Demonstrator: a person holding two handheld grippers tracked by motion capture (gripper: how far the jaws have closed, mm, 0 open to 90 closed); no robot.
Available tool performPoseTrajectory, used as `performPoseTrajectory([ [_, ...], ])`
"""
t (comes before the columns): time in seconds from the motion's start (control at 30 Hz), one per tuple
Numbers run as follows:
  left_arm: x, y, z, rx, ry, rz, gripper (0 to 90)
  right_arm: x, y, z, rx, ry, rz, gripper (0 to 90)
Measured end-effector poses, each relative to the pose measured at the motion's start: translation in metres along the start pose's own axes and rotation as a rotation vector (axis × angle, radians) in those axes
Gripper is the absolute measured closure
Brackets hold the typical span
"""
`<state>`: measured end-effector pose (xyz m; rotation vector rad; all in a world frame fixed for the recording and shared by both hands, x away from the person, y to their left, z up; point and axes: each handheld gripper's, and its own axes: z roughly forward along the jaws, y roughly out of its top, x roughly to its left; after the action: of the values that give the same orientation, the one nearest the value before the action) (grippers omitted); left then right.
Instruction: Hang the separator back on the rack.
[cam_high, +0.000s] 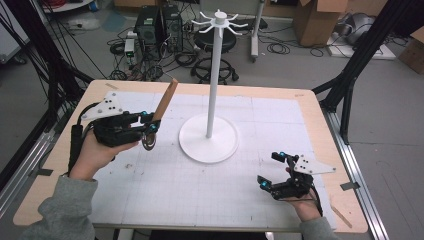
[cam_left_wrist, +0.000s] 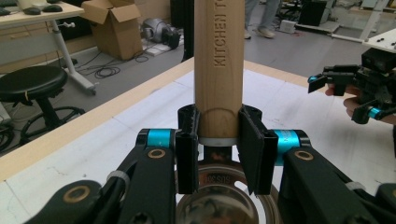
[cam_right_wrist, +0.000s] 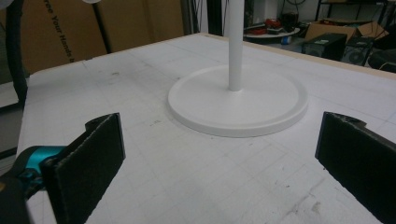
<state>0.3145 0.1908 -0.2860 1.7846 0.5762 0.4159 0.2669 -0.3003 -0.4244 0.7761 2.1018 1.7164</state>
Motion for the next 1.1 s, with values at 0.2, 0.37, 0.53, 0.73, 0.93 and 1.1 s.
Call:
performPoseTrajectory([
  [0.2,0.0,0.007,0.0,-0.03,0.007,-0.004,69.4,0.002,0.0,0.0,-0.002,0.005,-0.001,0.6],
  [0.37,0.0,0.015,-0.001,-0.051,0.035,0.001,69.4,0.001,0.0,-0.001,-0.005,0.003,-0.006,0.6],
  [0.53,-0.003,0.024,0.0,-0.071,0.045,0.016,69.4,0.001,0.0,0.0,-0.004,0.003,-0.001,0.6],
  [0.73,-0.005,0.033,0.003,-0.084,0.053,0.017,69.4,0.001,0.0,0.0,-0.007,0.002,-0.008,0.6],
  [0.93,-0.007,0.041,0.005,-0.09,0.049,0.024,69.4,0.001,0.0,0.0,-0.007,0.003,-0.011,0.6],
  [1.1,-0.009,0.048,0.006,-0.099,0.048,0.023,69.4,0.001,0.0,-0.001,-0.007,0.002,-0.008,0.6],
])
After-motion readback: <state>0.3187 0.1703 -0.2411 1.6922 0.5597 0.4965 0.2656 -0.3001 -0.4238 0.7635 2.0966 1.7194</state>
